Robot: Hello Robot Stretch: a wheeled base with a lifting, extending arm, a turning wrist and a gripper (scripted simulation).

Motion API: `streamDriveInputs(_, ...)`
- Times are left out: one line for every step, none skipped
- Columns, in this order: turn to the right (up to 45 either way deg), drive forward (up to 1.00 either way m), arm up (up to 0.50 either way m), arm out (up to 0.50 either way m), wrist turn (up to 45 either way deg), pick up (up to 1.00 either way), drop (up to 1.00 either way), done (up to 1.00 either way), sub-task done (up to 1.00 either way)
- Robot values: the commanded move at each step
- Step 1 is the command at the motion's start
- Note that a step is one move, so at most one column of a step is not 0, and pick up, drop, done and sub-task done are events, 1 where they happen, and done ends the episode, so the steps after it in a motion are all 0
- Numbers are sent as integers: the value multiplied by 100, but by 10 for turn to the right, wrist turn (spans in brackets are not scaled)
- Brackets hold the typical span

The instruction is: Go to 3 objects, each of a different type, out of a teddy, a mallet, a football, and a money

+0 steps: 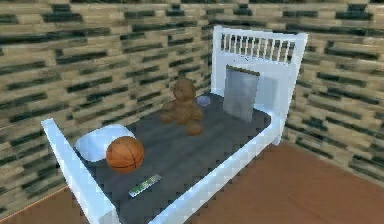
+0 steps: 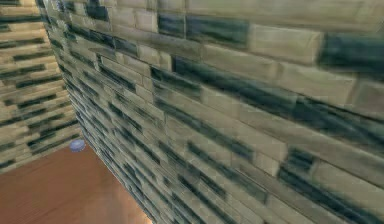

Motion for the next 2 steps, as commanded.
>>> streamDriveInputs(0,10,0,0,0,0,0,0,0)
streamDriveInputs(240,0,0,0,0,0,0,0,0)
